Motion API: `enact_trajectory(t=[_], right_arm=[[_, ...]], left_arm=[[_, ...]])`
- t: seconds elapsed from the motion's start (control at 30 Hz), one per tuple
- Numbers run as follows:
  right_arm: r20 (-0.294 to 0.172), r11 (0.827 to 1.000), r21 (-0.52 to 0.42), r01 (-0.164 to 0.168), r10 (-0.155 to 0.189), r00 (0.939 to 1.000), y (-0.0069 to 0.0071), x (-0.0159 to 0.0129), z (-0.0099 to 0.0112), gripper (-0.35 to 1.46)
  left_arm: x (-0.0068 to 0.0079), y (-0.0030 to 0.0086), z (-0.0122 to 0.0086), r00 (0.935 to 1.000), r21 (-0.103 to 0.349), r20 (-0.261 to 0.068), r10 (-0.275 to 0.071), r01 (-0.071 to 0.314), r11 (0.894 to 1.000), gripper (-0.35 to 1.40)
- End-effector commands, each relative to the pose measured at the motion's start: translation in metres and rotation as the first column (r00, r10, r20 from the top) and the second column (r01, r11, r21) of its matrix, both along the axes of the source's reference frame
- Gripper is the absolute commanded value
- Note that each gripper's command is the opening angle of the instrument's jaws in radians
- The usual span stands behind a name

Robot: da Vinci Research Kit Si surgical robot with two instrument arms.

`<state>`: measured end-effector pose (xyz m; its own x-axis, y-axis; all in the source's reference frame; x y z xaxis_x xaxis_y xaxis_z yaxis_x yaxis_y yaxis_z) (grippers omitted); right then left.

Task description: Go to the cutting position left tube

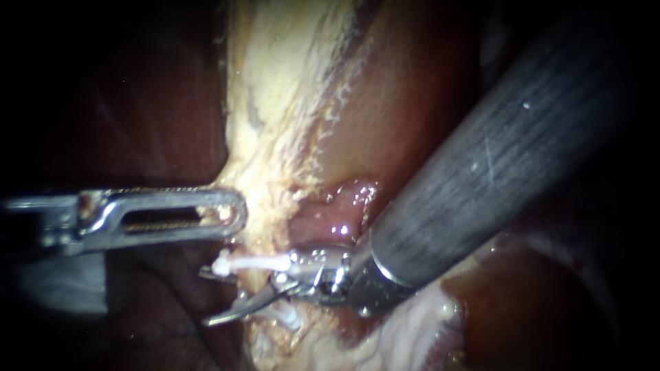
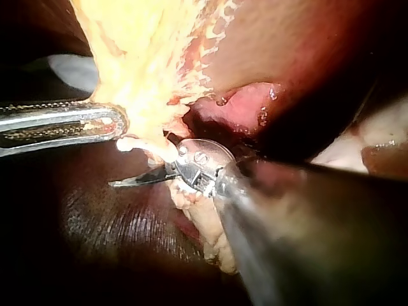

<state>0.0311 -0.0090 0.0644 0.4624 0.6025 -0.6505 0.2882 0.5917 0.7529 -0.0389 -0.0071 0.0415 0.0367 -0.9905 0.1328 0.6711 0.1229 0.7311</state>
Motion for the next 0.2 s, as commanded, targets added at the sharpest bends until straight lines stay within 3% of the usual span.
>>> enact_trajectory(t=[0.03,0.2], right_arm=[[-0.001,1.0,0.0,0.001,-0.001,1.0,0.0,0.0,0.0,1.38],[-0.001,1.0,0.0,0.001,-0.001,1.0,0.0,0.0,0.0,1.38]], left_arm=[[0.0,0.0,0.0,1.0,0.0,0.0,0.0,0.0,1.0,-0.28],[0.0,0.0,0.0,1.0,0.0,0.0,0.0,0.0,1.0,-0.28]])
